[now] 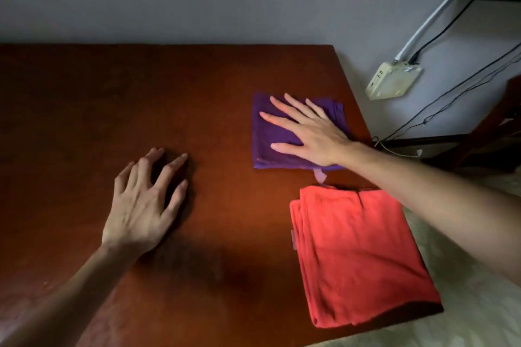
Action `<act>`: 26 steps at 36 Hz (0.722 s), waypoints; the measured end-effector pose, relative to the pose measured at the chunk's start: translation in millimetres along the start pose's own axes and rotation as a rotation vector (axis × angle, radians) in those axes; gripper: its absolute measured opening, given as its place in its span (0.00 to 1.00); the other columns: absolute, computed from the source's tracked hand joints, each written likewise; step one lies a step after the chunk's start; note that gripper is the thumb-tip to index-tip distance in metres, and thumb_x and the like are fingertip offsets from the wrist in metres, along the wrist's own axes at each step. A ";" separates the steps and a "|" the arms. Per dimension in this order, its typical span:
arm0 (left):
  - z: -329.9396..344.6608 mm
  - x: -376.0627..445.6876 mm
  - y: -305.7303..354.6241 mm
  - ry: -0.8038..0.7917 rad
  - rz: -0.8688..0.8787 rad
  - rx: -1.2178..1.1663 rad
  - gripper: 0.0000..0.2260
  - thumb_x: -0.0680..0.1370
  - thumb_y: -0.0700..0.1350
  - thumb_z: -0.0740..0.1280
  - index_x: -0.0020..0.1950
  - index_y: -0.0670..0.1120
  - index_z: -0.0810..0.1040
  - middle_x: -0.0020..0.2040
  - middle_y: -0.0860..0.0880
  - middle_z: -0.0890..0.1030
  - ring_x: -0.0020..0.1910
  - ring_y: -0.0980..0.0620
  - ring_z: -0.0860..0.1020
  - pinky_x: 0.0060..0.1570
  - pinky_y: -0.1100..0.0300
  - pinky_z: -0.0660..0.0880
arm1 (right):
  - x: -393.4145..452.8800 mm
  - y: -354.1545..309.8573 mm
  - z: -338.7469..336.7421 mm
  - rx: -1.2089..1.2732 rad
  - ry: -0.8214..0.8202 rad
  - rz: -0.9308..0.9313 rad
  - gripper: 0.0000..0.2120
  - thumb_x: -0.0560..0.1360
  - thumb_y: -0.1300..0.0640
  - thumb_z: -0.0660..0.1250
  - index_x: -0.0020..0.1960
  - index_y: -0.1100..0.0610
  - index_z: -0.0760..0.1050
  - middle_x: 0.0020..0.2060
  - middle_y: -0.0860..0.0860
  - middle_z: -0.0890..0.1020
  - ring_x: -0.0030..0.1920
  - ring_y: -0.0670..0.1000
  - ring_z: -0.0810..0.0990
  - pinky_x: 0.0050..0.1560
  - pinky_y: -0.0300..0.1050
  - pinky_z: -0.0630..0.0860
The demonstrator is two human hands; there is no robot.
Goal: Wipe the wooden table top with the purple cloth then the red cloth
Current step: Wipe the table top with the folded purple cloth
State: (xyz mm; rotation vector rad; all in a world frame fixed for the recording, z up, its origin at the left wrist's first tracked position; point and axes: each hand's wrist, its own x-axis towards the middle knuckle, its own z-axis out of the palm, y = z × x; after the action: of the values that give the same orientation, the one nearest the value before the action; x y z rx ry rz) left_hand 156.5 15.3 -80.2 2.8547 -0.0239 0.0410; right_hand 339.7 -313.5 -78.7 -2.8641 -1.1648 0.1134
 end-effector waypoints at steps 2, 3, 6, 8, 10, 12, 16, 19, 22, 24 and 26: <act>1.1 1.2 -1.7 -0.001 0.015 0.005 0.24 0.82 0.58 0.50 0.78 0.55 0.63 0.73 0.43 0.65 0.78 0.47 0.58 0.75 0.46 0.53 | 34.4 11.2 -9.3 0.000 -0.048 -0.115 0.34 0.79 0.28 0.50 0.82 0.37 0.51 0.84 0.44 0.48 0.84 0.51 0.45 0.82 0.57 0.44; 1.3 1.9 -2.5 0.000 0.020 0.005 0.24 0.83 0.58 0.50 0.78 0.55 0.63 0.73 0.43 0.65 0.78 0.47 0.58 0.75 0.47 0.52 | 53.8 14.7 -13.4 0.001 -0.062 -0.151 0.34 0.79 0.29 0.51 0.82 0.37 0.52 0.84 0.44 0.48 0.84 0.50 0.45 0.82 0.57 0.44; 2.2 4.0 -4.7 -0.004 0.032 0.007 0.24 0.83 0.59 0.49 0.78 0.55 0.63 0.74 0.44 0.65 0.79 0.50 0.56 0.76 0.50 0.50 | 112.5 17.5 -20.7 0.015 -0.083 -0.158 0.32 0.80 0.29 0.51 0.82 0.35 0.52 0.84 0.43 0.48 0.84 0.49 0.44 0.82 0.57 0.43; 3.0 4.7 -5.6 -0.002 0.035 0.008 0.24 0.83 0.59 0.49 0.78 0.55 0.62 0.74 0.45 0.65 0.79 0.51 0.56 0.76 0.52 0.49 | 145.7 12.2 -23.5 0.030 -0.068 -0.093 0.31 0.81 0.30 0.51 0.82 0.34 0.51 0.84 0.44 0.48 0.84 0.49 0.44 0.82 0.57 0.42; 3.0 4.8 -6.0 0.004 0.036 0.003 0.23 0.83 0.59 0.49 0.78 0.56 0.62 0.74 0.45 0.65 0.79 0.51 0.56 0.76 0.53 0.48 | 168.8 3.4 -25.1 0.065 -0.042 0.005 0.31 0.80 0.29 0.51 0.81 0.34 0.51 0.84 0.44 0.49 0.84 0.50 0.45 0.82 0.58 0.42; 3.7 4.9 -6.0 0.017 0.042 0.001 0.23 0.83 0.59 0.50 0.78 0.56 0.62 0.74 0.45 0.64 0.79 0.51 0.56 0.76 0.52 0.50 | 178.8 -6.3 -23.9 0.108 -0.007 0.112 0.32 0.80 0.28 0.50 0.81 0.34 0.51 0.84 0.44 0.49 0.84 0.50 0.45 0.82 0.59 0.43; 6.1 4.9 -7.6 0.051 0.048 -0.008 0.22 0.83 0.58 0.51 0.77 0.55 0.63 0.74 0.47 0.64 0.78 0.51 0.57 0.76 0.50 0.54 | 171.9 -26.8 -18.0 0.145 0.027 0.242 0.34 0.79 0.26 0.47 0.82 0.36 0.49 0.84 0.46 0.48 0.84 0.52 0.43 0.82 0.60 0.40; 5.4 4.6 -5.0 0.092 0.029 -0.058 0.23 0.83 0.58 0.51 0.77 0.50 0.62 0.73 0.48 0.65 0.76 0.50 0.61 0.75 0.52 0.55 | 152.3 -51.2 -12.0 0.139 0.052 0.316 0.34 0.80 0.27 0.47 0.83 0.37 0.48 0.84 0.47 0.47 0.84 0.54 0.43 0.81 0.61 0.40; 2.0 0.9 -4.4 0.130 0.015 -0.159 0.22 0.83 0.57 0.52 0.75 0.50 0.64 0.69 0.48 0.66 0.69 0.48 0.68 0.70 0.52 0.61 | 121.4 -83.5 -4.3 0.134 0.072 0.312 0.34 0.80 0.28 0.48 0.83 0.38 0.49 0.84 0.47 0.48 0.84 0.55 0.43 0.81 0.61 0.40; -0.8 -2.7 -1.7 0.195 -0.016 -0.228 0.20 0.83 0.56 0.54 0.72 0.48 0.67 0.66 0.46 0.68 0.62 0.45 0.72 0.65 0.50 0.66 | 93.0 -105.6 2.9 0.123 0.087 0.290 0.34 0.80 0.28 0.49 0.83 0.38 0.49 0.84 0.47 0.49 0.84 0.55 0.44 0.81 0.62 0.41; -5.3 -8.4 1.0 0.284 -0.081 -0.238 0.18 0.83 0.55 0.56 0.67 0.46 0.71 0.62 0.41 0.69 0.55 0.39 0.74 0.59 0.46 0.69 | 62.3 -129.8 9.9 0.100 0.099 0.231 0.34 0.80 0.29 0.50 0.83 0.39 0.50 0.84 0.48 0.51 0.84 0.56 0.46 0.81 0.63 0.43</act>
State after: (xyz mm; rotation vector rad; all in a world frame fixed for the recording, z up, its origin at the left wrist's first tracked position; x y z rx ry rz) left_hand 147.9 16.0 -75.1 2.5832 0.1355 0.3979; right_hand 293.2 -177.0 -82.3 -2.8669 -0.7856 0.0363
